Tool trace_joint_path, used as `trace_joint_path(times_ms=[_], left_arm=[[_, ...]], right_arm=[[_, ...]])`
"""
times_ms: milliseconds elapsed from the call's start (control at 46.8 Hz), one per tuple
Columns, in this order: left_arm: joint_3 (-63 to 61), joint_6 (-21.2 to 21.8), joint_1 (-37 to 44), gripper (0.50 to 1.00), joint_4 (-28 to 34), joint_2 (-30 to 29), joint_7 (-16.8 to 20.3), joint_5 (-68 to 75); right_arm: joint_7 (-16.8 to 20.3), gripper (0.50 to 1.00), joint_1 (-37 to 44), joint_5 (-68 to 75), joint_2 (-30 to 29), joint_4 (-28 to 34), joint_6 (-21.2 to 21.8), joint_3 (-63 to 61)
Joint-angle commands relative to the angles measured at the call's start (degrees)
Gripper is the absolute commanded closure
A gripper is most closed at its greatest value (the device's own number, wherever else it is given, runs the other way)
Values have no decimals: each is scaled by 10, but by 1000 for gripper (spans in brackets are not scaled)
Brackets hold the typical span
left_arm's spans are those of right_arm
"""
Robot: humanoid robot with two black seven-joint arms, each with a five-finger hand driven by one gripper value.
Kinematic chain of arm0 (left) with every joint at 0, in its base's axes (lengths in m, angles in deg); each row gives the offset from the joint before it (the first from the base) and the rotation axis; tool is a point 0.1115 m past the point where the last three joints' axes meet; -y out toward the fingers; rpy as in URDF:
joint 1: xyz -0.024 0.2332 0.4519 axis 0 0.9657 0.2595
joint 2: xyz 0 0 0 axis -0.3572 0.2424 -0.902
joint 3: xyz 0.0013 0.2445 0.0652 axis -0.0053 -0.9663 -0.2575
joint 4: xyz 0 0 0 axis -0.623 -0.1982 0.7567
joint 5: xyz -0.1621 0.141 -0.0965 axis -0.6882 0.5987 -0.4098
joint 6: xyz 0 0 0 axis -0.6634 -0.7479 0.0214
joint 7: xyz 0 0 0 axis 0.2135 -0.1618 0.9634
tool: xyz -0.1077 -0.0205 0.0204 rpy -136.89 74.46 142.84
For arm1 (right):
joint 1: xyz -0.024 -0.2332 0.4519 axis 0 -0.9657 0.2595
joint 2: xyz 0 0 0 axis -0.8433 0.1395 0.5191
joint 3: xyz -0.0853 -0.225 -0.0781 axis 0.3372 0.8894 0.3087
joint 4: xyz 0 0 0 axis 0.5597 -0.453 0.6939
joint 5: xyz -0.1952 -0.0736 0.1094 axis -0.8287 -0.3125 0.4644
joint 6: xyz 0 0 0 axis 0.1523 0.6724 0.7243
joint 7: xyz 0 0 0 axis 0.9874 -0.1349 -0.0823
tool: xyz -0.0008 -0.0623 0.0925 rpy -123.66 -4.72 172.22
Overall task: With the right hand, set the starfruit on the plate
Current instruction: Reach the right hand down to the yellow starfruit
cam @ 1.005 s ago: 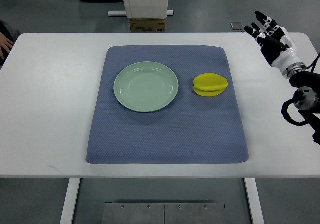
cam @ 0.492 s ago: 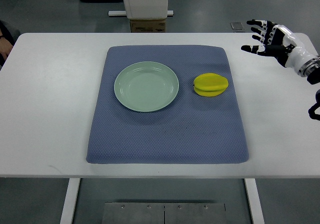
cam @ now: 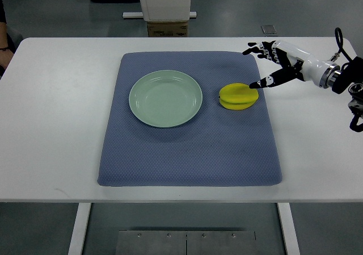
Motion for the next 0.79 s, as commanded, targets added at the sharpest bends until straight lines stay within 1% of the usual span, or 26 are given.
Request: trace_joint_path(times_ms=[0, 86, 235, 385, 534, 770], left_arm=[[0, 0, 0, 500, 0, 0, 0, 1], [0, 0, 0, 500, 0, 0, 0, 0], [0, 0, 0, 500, 0, 0, 0, 1], [0, 0, 0, 500, 0, 0, 0, 0], [0, 0, 0, 500, 0, 0, 0, 0], [0, 0, 0, 500, 0, 0, 0, 0]], right_arm=[[0, 500, -2, -1, -12, -1, -15, 1], [-4, 500, -6, -8, -25, -2, -42, 8], [-19, 500, -2, -13, -29, -4, -56, 49], [-31, 500, -12, -14, -38, -4, -80, 62], [-32, 500, -17, -13, -44, -4, -89, 71], [-32, 500, -45, -13, -69, -9, -133, 71]])
